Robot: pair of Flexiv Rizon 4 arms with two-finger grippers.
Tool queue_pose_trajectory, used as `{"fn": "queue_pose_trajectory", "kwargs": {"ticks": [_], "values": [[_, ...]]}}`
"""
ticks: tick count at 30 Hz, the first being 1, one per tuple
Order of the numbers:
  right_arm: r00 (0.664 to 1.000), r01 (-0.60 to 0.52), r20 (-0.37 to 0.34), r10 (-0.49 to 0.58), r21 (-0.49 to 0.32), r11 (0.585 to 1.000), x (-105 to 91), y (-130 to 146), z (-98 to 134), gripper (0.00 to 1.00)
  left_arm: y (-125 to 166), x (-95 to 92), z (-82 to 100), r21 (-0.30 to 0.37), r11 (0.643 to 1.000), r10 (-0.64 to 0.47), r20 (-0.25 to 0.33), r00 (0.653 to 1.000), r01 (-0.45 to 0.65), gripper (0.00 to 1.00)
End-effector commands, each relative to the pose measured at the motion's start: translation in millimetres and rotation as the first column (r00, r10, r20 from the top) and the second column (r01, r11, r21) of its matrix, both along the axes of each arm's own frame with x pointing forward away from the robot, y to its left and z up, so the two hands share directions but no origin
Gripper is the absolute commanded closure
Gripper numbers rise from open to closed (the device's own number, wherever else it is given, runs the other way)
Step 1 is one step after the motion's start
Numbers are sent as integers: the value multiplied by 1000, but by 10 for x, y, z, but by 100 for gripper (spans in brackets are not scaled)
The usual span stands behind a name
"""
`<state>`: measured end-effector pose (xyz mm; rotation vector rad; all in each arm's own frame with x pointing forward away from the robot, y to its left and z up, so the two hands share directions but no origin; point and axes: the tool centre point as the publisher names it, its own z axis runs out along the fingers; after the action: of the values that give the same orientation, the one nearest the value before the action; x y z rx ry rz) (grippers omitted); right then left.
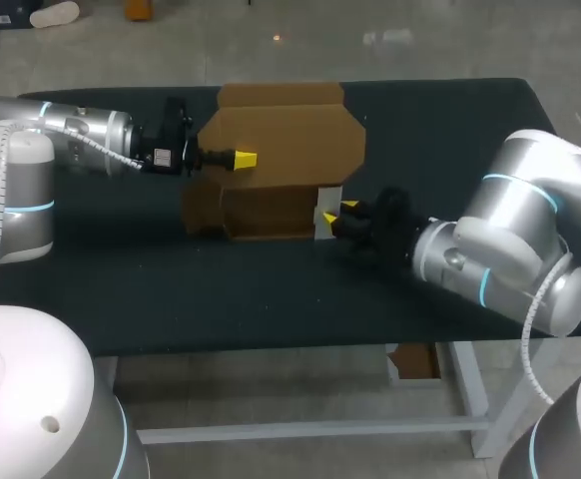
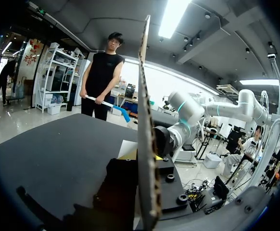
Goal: Assemble the packaging by folding the flat box into shape, placing the metal phone stand inside, and closing the box properly
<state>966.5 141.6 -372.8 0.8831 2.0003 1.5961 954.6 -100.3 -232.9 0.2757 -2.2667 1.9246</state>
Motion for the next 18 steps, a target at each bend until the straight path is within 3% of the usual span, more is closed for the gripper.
{"fn": "queue_pose_trajectory", "kwargs": {"ticks": [1, 18], "values": [[958, 284, 57, -282, -39, 958, 3, 26, -26, 51, -2, -1, -30, -1, 1000, -2, 0, 1000, 2, 100], [868, 496, 32, -495, -37, 867, 101, 86, 0, 52, -2, -1, -30, -1, 1000, -2, 0, 1000, 2, 100]]}}
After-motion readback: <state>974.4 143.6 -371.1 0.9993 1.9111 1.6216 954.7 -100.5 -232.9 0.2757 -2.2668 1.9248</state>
